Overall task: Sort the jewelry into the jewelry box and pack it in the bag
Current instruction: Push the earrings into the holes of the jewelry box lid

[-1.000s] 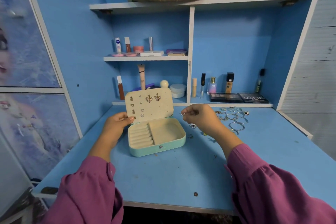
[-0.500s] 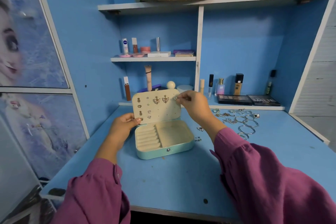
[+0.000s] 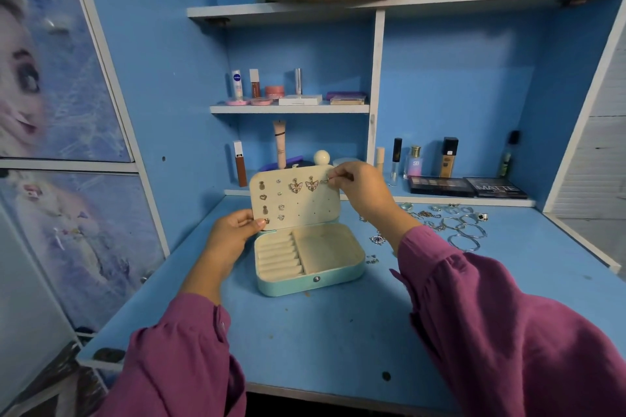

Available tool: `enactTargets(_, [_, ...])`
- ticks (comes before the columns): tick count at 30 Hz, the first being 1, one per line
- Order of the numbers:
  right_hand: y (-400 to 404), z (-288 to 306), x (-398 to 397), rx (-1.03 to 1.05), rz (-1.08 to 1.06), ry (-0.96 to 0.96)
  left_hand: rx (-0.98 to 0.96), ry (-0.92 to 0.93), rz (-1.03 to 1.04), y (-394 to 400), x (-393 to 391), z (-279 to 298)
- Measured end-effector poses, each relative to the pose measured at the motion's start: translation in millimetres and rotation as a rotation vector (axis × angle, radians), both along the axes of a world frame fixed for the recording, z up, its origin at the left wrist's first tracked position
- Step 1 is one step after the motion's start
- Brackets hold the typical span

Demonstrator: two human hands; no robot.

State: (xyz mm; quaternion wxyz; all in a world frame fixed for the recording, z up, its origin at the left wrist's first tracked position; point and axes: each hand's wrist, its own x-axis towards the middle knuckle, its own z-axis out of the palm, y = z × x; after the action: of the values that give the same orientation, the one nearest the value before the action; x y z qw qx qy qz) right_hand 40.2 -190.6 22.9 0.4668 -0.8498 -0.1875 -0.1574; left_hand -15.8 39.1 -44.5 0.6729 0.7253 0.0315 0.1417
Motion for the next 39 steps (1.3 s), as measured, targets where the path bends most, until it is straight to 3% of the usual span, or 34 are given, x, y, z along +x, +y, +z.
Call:
enactTargets(14, [1.2,12.0,0.2,0.059,-0.077,0.116,0.018,-0.007,0.010,-0.5,-2.2,1.1])
enactTargets(28, [-21.6,18.5,-35.2,0.529,0.136,0.506,0.033,-0.028,0.038,-6.0,-7.3,5.6])
enactTargets(39, [-31.6,11.5,-40.0,0.675,0.254,0.698,-0.003,-0.040,0.076,-4.7,-6.6,6.0])
